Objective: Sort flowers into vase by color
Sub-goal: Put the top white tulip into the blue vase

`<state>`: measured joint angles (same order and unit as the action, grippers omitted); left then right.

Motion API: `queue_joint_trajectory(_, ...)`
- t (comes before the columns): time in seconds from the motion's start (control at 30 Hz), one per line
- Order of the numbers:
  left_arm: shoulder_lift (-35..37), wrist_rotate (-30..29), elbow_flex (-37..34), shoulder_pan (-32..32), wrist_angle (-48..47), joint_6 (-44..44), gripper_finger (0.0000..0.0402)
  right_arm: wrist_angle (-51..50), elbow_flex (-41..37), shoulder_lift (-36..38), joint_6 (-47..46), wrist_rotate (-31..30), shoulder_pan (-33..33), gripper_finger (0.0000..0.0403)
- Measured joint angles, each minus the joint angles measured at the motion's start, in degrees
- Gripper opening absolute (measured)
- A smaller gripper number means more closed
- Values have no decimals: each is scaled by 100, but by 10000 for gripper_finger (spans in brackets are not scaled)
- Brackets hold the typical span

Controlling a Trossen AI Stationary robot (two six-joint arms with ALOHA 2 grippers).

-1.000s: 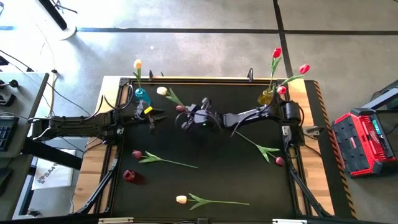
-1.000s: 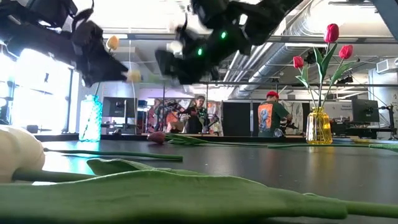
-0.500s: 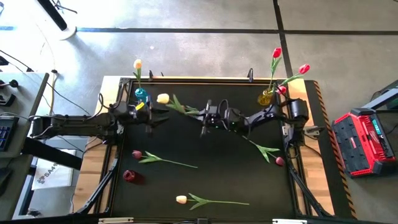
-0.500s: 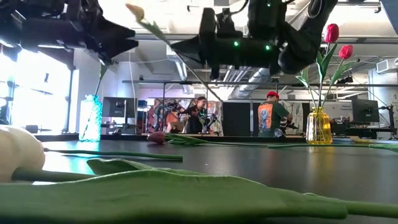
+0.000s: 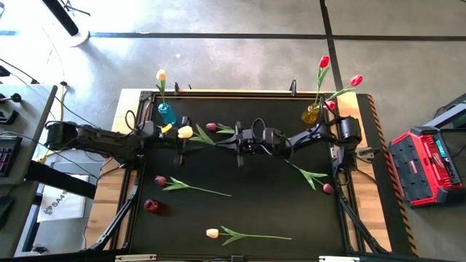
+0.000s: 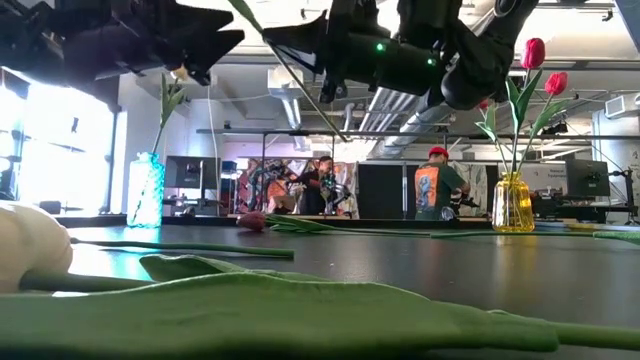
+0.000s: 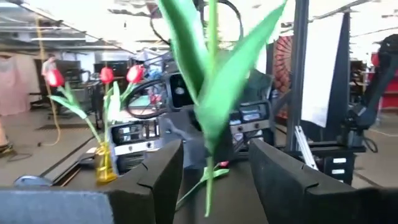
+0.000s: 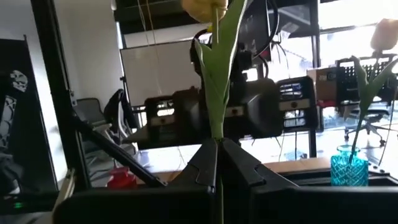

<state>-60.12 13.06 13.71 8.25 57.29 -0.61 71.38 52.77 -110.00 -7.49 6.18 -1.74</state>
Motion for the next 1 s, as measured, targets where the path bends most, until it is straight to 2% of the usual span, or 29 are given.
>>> queue_joint_trajectory(0.2, -362, -139, 373, -221, -12, 89, 172, 9, 2, 0, 279, -409, 2, 0)
queue_joint_trajectory(0.33, -515, -475, 538, -249, -30, 89, 172, -1, 2, 0, 366, -444, 2, 0)
queue_joint_trajectory(0.47, -669, -509, 607, -249, -40, 86, 164, -1, 2, 0, 436, -455, 24, 0)
queue_joint_trajectory(0.6, -767, -561, 627, -247, -48, 88, 126, -1, 2, 0, 499, -451, 35, 0)
queue_joint_trajectory(0.8, -776, -645, 627, -263, -53, 84, 21, -1, -1, 0, 627, -446, 42, 0)
queue_joint_trajectory(1.0, -759, -843, 625, -271, -290, 132, 7, -380, -7, 2, 340, -458, 39, 12)
